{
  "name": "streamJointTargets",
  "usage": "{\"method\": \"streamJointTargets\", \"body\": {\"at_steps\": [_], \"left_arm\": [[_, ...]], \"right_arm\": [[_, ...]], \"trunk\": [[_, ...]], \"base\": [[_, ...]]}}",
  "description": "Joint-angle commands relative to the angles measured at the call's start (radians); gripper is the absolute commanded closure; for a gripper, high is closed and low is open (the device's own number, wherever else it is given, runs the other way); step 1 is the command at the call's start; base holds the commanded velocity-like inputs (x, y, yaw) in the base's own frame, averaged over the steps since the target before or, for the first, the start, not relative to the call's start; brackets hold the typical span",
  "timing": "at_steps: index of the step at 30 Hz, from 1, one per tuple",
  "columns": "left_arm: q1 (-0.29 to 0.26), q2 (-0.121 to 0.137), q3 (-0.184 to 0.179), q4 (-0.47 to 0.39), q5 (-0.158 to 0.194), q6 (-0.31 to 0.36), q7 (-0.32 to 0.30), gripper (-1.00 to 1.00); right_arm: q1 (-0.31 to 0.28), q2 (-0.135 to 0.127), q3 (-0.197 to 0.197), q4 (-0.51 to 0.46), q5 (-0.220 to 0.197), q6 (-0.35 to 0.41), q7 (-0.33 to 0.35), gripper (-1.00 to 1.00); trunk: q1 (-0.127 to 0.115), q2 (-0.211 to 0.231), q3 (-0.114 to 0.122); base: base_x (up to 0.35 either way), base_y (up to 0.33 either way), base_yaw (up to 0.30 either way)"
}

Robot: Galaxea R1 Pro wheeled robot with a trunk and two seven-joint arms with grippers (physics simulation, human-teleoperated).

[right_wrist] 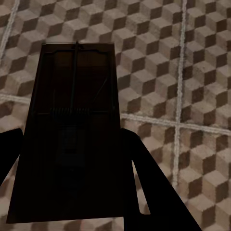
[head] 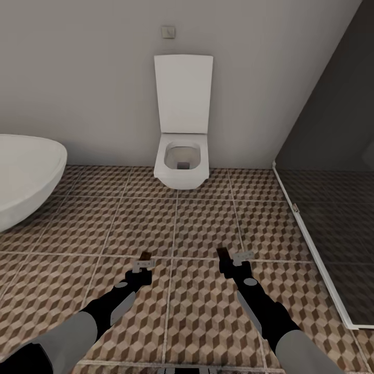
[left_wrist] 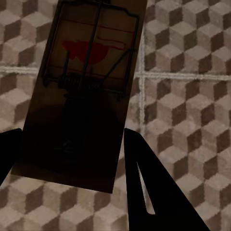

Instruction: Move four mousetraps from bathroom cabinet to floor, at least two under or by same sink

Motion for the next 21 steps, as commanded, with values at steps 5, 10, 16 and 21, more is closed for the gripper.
{"method": "streamJointTargets", "body": {"at_steps": [5,10,16,21], "left_arm": [[-0.001,0.001,-0.009,-0.002,0.004,0.0,0.01,1.0],[-0.001,0.001,-0.009,-0.002,0.004,0.0,0.01,1.0],[-0.001,0.001,-0.009,-0.002,0.004,0.0,0.01,1.0],[-0.001,0.002,-0.012,-0.02,0.0,-0.002,0.01,1.0]], "right_arm": [[-0.001,-0.001,0.005,-0.002,-0.012,0.004,-0.012,1.0],[-0.001,0.0,0.005,-0.002,-0.012,0.004,-0.012,1.0],[-0.001,-0.001,0.005,-0.002,-0.012,0.004,-0.012,1.0],[-0.001,-0.001,0.005,-0.002,-0.011,0.004,-0.013,1.0]], "trunk": [[0.019,-0.036,-0.024],[0.038,-0.071,-0.047],[0.054,-0.099,-0.069],[0.054,-0.099,-0.076]], "base": [[0.0,0.0,0.0],[0.0,0.0,0.0],[0.0,0.0,0.0],[0.0,0.0,0.0]]}}
